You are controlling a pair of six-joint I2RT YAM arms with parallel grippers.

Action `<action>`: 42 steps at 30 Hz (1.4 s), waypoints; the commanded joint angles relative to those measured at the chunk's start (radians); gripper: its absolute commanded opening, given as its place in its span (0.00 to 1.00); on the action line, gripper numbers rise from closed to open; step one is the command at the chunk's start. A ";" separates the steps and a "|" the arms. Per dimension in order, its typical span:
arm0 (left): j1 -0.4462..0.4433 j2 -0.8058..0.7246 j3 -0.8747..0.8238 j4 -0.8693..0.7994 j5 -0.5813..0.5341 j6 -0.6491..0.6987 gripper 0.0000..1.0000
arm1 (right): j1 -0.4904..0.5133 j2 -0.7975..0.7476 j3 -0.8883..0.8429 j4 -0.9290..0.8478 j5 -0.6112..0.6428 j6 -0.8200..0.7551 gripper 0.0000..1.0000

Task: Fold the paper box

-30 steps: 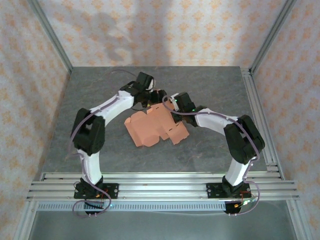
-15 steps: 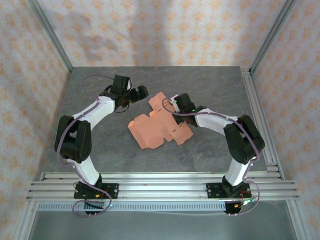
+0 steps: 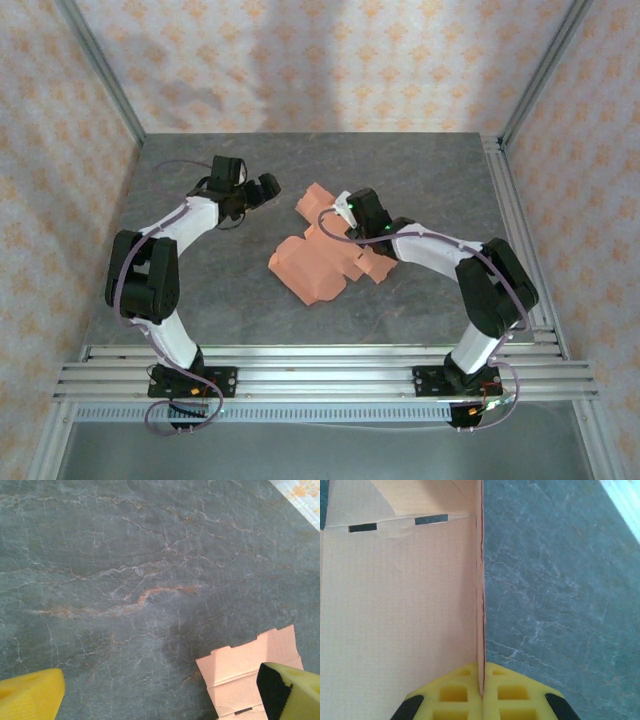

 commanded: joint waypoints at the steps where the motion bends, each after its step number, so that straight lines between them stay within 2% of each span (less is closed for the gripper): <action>1: 0.004 -0.001 0.001 0.031 0.015 -0.001 1.00 | 0.031 -0.022 -0.005 0.029 0.116 -0.096 0.00; 5: 0.016 0.021 0.001 0.040 0.024 -0.007 1.00 | 0.095 0.008 -0.018 0.118 0.287 -0.220 0.00; 11: 0.031 0.058 0.028 0.048 0.056 -0.012 1.00 | 0.168 0.061 -0.058 0.373 0.490 -0.431 0.00; 20: 0.050 0.086 0.071 0.038 0.076 -0.006 1.00 | 0.245 0.194 -0.143 0.870 0.665 -0.708 0.00; 25: 0.056 0.090 0.082 0.029 0.080 0.004 1.00 | 0.262 0.270 -0.184 1.123 0.707 -0.829 0.00; 30: 0.059 0.091 0.084 0.027 0.085 0.012 1.00 | 0.273 0.305 -0.208 1.186 0.709 -0.829 0.00; 42: 0.059 0.115 0.098 0.035 0.119 0.011 1.00 | 0.293 0.436 -0.234 1.435 0.701 -0.951 0.00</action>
